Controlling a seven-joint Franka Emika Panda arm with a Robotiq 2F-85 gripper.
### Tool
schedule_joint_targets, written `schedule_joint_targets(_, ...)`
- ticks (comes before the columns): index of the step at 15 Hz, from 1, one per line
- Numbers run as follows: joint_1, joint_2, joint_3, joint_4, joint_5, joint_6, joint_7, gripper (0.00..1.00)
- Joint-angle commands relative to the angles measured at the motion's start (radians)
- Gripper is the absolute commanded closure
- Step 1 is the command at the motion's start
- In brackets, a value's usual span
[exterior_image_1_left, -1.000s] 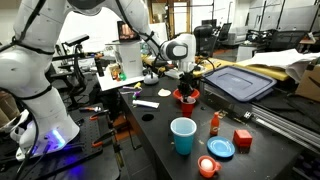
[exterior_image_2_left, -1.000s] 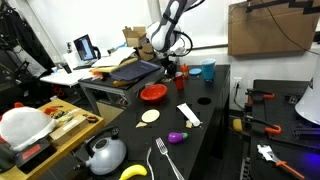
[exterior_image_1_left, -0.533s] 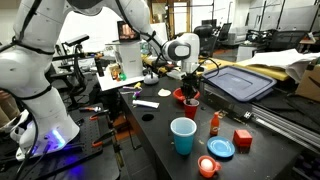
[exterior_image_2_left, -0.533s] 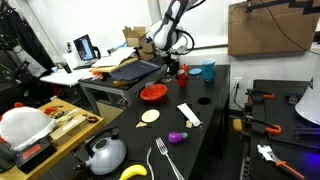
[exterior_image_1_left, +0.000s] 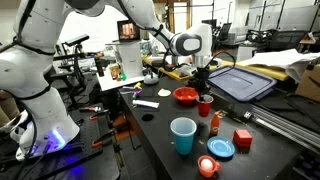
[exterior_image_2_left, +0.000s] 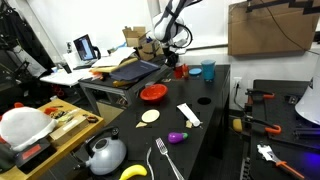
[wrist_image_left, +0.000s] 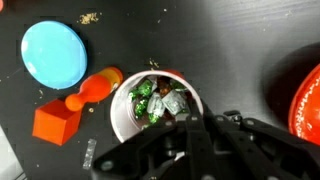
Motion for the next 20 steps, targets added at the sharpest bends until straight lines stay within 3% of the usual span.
schedule_joint_targets(1, -0.018, 0.045, 0.006, 0.128, 0.007, -0.045, -0.033, 0.99)
schedule_joint_targets(12, -0.072, 0.244, 0.047, 0.492, 0.004, -0.217, -0.233, 0.99)
schedule_joint_targets(20, -0.126, 0.438, 0.037, 0.747, -0.003, -0.36, -0.279, 0.99)
